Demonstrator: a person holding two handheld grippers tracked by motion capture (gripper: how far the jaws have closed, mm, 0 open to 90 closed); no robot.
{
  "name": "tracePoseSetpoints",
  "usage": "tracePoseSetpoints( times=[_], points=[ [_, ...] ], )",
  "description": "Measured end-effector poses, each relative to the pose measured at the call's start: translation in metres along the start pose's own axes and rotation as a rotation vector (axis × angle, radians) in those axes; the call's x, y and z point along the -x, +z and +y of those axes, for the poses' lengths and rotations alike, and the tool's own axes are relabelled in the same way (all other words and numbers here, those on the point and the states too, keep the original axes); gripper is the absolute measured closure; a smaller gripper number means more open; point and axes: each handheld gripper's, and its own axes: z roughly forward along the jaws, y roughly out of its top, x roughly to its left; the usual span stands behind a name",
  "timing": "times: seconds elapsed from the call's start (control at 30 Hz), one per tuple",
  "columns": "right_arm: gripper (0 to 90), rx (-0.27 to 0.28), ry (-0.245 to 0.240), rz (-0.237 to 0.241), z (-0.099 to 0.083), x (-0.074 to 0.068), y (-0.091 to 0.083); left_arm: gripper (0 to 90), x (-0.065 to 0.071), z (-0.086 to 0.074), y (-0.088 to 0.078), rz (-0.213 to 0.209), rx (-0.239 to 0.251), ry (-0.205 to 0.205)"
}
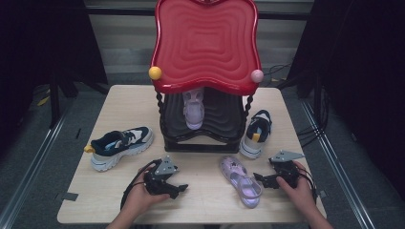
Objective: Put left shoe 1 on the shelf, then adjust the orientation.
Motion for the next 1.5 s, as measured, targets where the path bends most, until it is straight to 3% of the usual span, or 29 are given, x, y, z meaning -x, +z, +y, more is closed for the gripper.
tracePoseSetpoints(
  times=[0.33,0.4,0.5,0.8,0.9,1.07,1.5],
  points=[
    [12.5,-0.007,0.008,0.002,0.001,0.001,-0.001,17.0,-0.006,-0.003,0.001,0.007,-0.009,0.004],
    [13.0,-0.006,0.035,0.025,0.001,0.004,-0.004,15.4,-0.005,-0.003,0.002,0.007,-0.005,0.001],
    [13.7,-0.010,0.030,0.026,0.001,0.005,-0.009,14.6,-0.006,-0.003,0.003,-0.003,0.002,0.002],
    [16.8,0.029,0.061,0.046,0.004,-0.001,-0.029,14.2,-0.006,-0.002,0.003,-0.003,-0.002,0.005],
    [17.7,0.069,0.087,0.061,0.006,-0.001,-0.035,13.8,-0.006,-0.002,0.003,-0.005,-0.006,0.009],
    [19.5,0.067,0.068,0.081,0.009,-0.006,-0.038,13.1,-0.007,-0.002,0.003,-0.006,-0.011,0.016],
    [25.8,0.120,0.055,0.142,0.021,-0.018,-0.048,13.1,-0.007,-0.002,0.004,-0.005,-0.009,0.015]
  ],
)
